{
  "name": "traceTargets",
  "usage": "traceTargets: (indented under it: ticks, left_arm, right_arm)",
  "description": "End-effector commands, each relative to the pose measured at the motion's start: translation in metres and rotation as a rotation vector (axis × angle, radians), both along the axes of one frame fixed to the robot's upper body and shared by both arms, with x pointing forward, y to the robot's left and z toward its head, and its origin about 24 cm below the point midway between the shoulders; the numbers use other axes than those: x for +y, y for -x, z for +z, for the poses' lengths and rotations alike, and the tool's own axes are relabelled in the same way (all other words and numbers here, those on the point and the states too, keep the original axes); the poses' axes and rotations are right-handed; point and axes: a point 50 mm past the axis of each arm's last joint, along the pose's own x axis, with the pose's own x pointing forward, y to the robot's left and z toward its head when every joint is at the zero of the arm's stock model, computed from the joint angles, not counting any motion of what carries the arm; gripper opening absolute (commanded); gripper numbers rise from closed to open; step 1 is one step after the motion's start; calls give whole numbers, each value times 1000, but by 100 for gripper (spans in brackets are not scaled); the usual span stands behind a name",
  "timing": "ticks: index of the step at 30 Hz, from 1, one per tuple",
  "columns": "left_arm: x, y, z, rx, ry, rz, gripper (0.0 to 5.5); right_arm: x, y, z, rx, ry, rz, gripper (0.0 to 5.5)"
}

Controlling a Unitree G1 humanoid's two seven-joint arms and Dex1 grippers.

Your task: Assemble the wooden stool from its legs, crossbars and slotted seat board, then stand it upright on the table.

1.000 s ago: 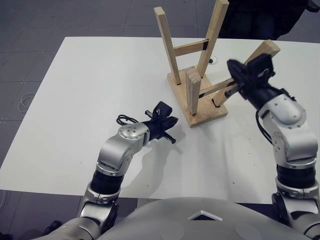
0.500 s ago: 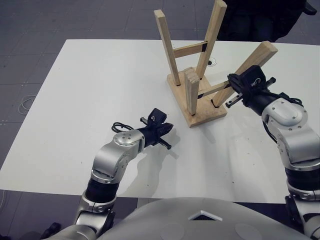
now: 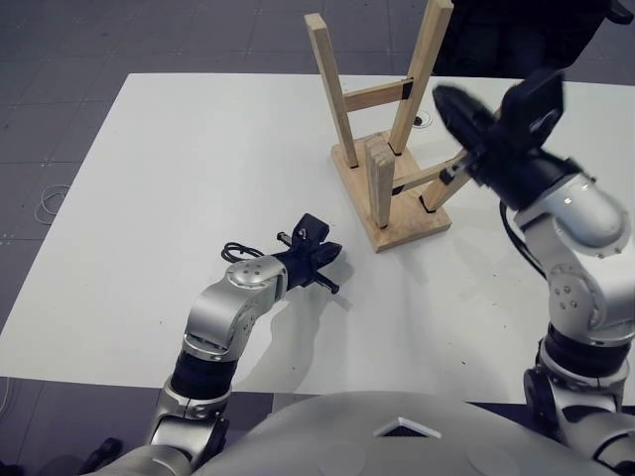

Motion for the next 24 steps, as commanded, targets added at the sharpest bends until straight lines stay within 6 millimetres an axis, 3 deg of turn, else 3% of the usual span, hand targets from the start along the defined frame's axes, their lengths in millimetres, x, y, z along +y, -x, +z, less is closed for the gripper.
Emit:
traceTargets:
  ticks: [1, 5, 8, 10, 11, 17, 20, 24]
  left_arm:
    - [3, -5, 3, -18, -19, 6, 10]
    - [5, -6, 5, -28, -23, 10, 10]
    - [7, -6, 9, -43, -24, 18, 10]
    - [9, -11, 17, -91, -26, 39, 10]
    - [11, -16, 26, -133, -30, 54, 10]
    - [-3, -31, 68, -295, -33, 35, 10]
    - [-11, -28, 73, -291, -32, 0, 10]
    - [-20, -25, 76, -307, -57, -31, 10]
  right_arm:
    - [-25, -18, 36, -109, -13, -162, 12]
    - [-77, -38, 44, -108, 16, -430, 12]
    - [-106, -46, 47, -119, 40, -553, 12]
    - [-127, -53, 39, -87, 80, -617, 12]
    - [-136, -56, 25, -41, 130, -632, 12]
    - [-162, -58, -66, 195, 446, -540, 12]
    - [-160, -62, -82, 203, 510, -492, 12]
    - [-142, -66, -94, 190, 560, -404, 12]
